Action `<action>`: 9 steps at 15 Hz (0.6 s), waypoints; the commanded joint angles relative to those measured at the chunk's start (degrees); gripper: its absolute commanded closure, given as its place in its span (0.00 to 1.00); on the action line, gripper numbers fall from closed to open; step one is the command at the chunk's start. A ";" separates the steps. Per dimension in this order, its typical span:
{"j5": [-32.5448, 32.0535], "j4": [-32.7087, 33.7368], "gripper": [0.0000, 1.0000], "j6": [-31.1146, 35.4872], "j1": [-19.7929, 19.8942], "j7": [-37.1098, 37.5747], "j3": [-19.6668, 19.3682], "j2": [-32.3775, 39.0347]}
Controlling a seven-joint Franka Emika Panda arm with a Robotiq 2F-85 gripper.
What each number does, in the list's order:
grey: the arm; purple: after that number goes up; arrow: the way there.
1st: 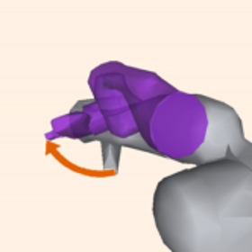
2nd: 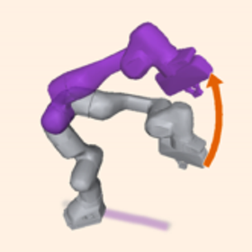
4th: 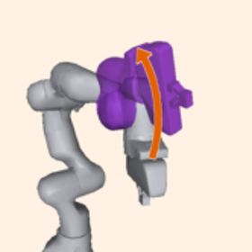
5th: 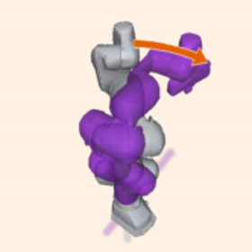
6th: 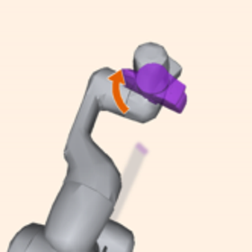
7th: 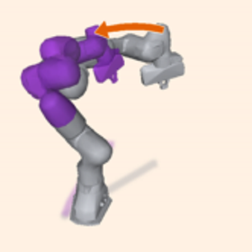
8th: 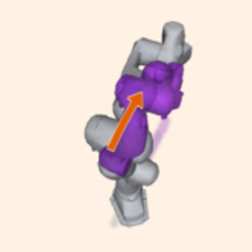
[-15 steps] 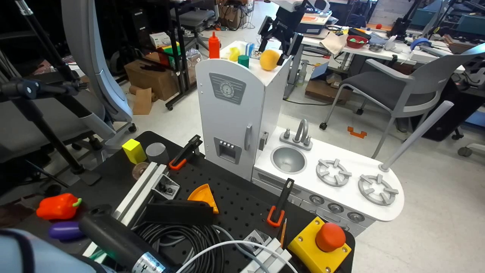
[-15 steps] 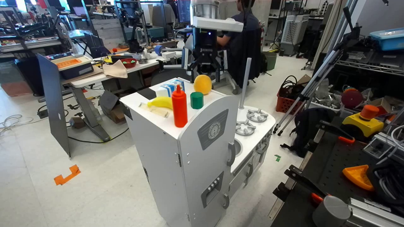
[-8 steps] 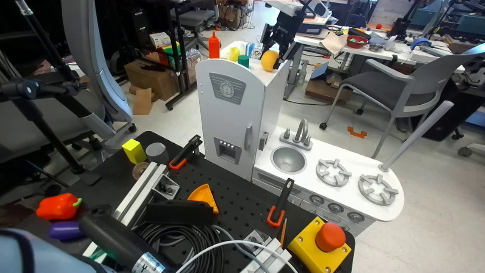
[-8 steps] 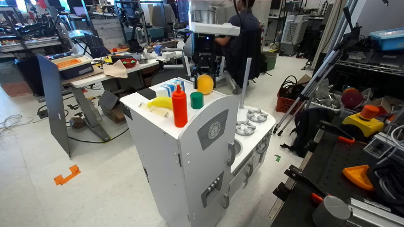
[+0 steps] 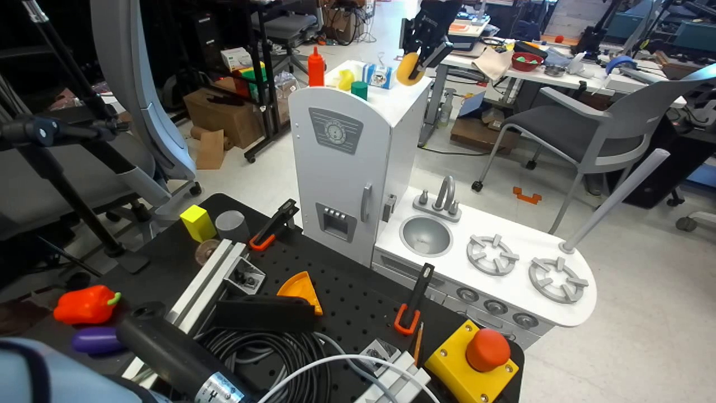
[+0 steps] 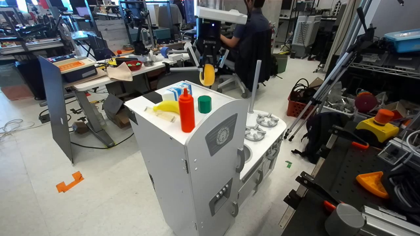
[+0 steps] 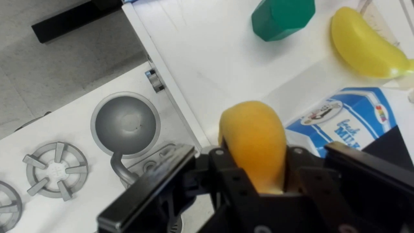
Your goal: Move the yellow ball
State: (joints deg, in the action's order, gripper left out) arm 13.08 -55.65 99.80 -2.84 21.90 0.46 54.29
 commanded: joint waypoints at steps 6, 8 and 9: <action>1.85 13.94 0.94 -1.52 0.74 2.22 1.83 7.86; 1.74 17.03 0.94 -1.94 0.54 3.04 2.09 10.06; 1.57 18.25 0.94 -1.69 0.39 3.34 2.18 10.95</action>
State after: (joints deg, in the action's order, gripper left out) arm 14.04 -44.86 99.77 -2.68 23.34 1.55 60.66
